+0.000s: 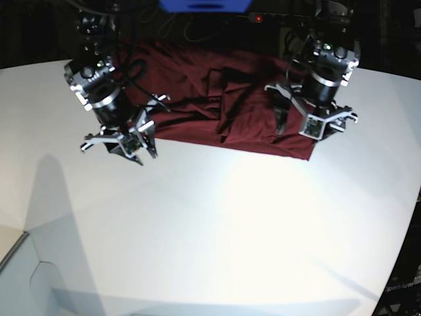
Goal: Layout the t-shirt on the table in an organized manner, then fold the t-shirt properly
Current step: 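Release the fabric and press the folded end flat with the left gripper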
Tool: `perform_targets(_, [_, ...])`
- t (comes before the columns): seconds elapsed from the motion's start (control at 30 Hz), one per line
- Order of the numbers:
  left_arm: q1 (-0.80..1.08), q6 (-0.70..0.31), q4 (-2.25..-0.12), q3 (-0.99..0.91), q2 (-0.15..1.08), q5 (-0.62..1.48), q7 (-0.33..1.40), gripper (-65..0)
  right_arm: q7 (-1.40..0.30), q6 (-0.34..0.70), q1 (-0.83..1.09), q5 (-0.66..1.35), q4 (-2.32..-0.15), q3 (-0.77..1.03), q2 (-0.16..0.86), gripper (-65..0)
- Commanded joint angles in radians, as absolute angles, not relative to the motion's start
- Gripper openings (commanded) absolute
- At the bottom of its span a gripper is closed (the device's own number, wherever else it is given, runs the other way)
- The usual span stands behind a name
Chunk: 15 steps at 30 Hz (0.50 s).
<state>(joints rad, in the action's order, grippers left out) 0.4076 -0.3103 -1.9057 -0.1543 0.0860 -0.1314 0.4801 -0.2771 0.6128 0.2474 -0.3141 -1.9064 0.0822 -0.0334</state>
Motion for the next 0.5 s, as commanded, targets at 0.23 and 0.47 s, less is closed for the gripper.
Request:
perform_targets(0.23, [0.415,-0.306,-1.937,0.038,0.154,-0.194,0.665,-22.0,-0.252,0.613,0.228,-0.300,-1.925,0.082,-0.035,-46.9])
perform_targets(0.47, [0.417,-0.306,-2.005,0.309,0.286,-0.186,0.742,-22.0,-0.252,0.613,0.217,-0.300,-1.925,0.085,-0.035,-46.9])
